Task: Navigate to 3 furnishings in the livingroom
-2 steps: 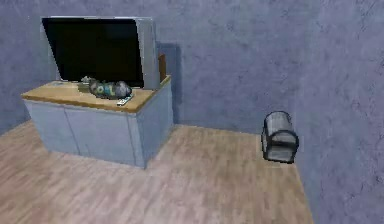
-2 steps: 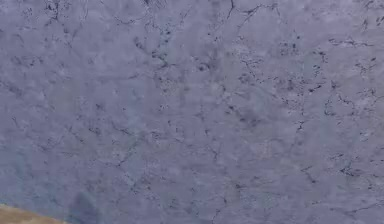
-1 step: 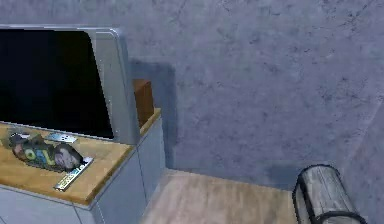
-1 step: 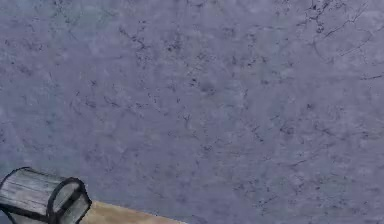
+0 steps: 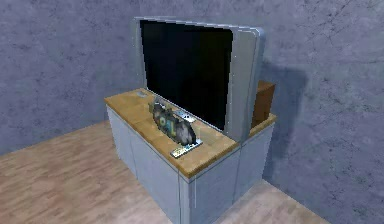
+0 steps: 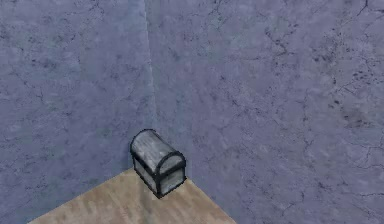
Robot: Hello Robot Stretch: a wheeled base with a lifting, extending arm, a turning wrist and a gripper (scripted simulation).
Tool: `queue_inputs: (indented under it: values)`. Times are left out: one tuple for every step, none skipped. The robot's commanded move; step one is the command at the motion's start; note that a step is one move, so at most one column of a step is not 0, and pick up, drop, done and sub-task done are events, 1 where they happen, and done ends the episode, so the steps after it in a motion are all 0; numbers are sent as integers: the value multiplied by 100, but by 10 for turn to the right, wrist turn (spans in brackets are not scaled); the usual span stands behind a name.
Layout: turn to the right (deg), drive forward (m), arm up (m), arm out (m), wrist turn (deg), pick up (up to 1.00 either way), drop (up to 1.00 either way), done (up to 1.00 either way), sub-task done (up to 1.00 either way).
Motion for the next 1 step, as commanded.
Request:
queue_inputs:
  values:
    - [0,0,0,0,0,0,0,100,0]
